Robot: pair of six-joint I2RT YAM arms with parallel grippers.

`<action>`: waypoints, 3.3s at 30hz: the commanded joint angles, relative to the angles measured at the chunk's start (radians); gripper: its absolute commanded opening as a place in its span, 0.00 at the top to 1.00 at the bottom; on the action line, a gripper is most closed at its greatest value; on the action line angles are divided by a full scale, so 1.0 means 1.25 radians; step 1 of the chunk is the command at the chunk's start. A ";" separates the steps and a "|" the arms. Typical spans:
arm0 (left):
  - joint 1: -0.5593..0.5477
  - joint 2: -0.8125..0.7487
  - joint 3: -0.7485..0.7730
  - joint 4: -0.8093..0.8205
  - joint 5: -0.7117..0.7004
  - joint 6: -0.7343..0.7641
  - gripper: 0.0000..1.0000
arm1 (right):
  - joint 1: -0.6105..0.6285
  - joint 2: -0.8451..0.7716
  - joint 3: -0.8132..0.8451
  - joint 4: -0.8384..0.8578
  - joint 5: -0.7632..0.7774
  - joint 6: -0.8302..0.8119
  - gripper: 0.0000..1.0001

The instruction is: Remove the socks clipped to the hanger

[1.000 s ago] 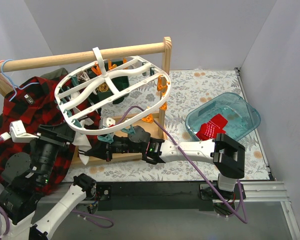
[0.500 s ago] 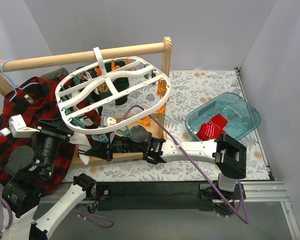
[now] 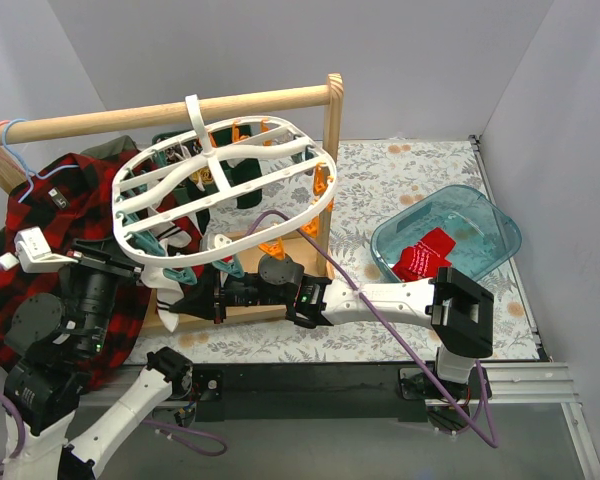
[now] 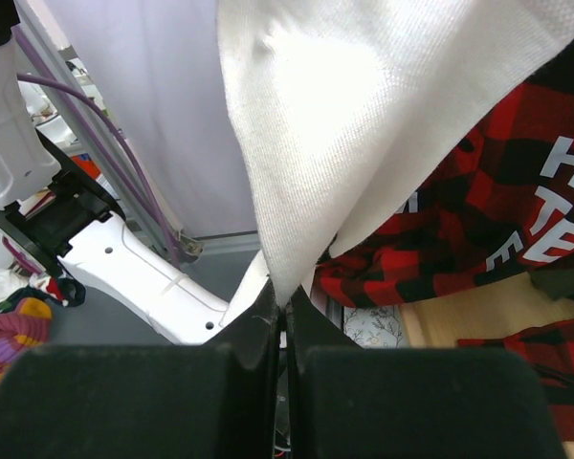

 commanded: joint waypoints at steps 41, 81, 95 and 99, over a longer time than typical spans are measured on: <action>-0.001 0.058 0.177 -0.024 0.158 0.425 1.00 | -0.556 -0.842 -0.520 -0.622 0.508 0.016 0.99; -0.001 -0.043 0.080 0.066 0.444 0.358 1.00 | -0.929 -0.682 -0.446 -0.820 0.122 -0.087 0.23; -0.001 -0.040 0.082 0.073 0.471 0.346 1.00 | -0.391 -0.684 -0.428 -0.631 0.162 -0.016 0.20; -0.001 -0.041 0.080 0.074 0.473 0.341 1.00 | -0.270 -0.614 -0.418 -0.512 0.182 -0.020 0.19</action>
